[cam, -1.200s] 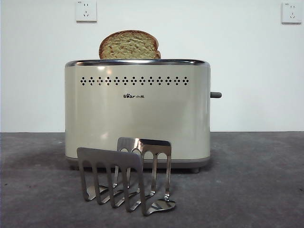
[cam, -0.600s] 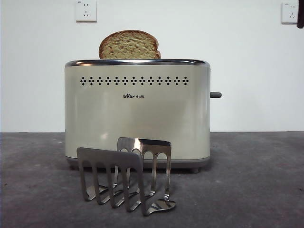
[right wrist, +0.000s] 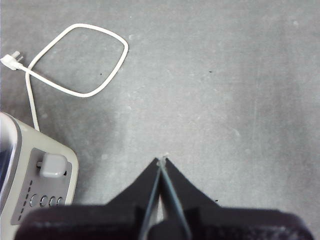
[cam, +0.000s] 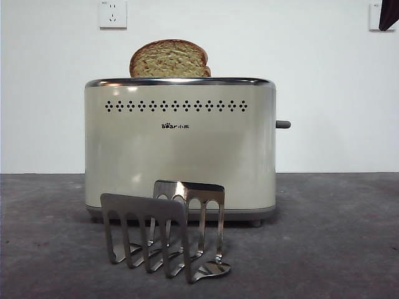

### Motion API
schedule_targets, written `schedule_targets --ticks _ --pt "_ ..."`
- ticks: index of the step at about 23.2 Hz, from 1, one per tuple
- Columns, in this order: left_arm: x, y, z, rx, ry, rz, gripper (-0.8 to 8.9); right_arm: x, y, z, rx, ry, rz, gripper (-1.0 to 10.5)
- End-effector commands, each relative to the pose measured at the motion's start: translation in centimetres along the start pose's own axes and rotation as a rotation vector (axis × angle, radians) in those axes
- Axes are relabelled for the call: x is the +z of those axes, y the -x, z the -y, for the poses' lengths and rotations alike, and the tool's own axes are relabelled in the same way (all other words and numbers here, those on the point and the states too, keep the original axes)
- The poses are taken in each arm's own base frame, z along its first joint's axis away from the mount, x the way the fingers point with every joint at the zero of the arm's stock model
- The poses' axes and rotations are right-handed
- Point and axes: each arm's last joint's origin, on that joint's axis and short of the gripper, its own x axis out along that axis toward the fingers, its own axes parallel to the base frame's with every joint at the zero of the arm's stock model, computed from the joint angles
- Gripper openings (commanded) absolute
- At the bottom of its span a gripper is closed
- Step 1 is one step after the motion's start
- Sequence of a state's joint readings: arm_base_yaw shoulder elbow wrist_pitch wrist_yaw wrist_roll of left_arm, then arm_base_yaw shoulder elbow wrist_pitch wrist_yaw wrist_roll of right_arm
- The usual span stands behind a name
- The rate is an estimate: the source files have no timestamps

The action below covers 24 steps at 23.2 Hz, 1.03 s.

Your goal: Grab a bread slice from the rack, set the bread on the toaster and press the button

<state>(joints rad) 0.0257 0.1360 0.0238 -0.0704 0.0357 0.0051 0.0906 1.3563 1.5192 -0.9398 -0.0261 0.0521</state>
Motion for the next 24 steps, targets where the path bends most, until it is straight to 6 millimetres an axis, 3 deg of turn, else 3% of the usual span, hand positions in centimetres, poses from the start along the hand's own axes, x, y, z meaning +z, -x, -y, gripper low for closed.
schedule_targets --ticks 1,24 --pt "-0.83 0.06 -0.06 0.014 0.032 -0.039 -0.04 0.09 -0.08 0.0 -0.001 0.005 0.005 0.0" --pt "-0.67 0.55 -0.04 0.013 0.07 0.0 -0.04 0.09 -0.08 0.0 -0.001 0.005 0.005 0.0"
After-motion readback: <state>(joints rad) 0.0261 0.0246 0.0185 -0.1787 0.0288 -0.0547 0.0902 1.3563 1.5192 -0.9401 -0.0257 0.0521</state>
